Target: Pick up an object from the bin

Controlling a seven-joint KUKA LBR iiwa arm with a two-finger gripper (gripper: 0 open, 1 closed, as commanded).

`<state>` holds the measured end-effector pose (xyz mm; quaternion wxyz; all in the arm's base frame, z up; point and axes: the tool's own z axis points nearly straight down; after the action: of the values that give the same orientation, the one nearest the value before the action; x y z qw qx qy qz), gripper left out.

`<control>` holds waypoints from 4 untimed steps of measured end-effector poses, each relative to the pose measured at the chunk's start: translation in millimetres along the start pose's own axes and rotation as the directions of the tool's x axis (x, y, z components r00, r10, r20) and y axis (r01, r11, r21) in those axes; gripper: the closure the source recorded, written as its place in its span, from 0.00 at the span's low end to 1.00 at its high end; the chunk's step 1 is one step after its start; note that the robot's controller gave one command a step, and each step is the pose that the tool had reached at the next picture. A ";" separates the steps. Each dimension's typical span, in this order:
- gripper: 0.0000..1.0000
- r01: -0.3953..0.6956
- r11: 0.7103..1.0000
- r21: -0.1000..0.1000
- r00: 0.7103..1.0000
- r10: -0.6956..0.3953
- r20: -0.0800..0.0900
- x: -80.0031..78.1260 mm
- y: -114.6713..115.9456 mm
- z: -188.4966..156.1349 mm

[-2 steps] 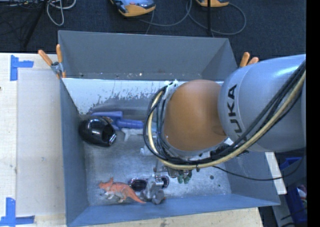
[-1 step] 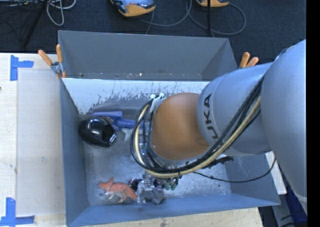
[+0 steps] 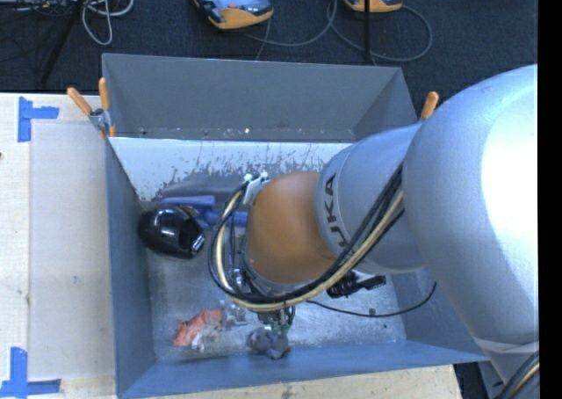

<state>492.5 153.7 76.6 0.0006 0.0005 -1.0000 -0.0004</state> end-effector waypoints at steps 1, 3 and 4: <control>1.00 0.000 1.000 0.000 1.000 0.000 0.000 0.0 0.0 0.0; 0.00 0.062 0.998 0.002 0.998 -0.062 -0.005 6.6 -16.3 -87.4; 0.00 0.065 0.998 0.001 0.998 -0.065 -0.002 3.6 -15.8 -154.7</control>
Offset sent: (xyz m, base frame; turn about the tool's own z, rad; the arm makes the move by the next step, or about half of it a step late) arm -0.0160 -0.0332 -0.0066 -0.0989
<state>489.1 137.9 231.3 0.0014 0.0329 -0.9995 0.0004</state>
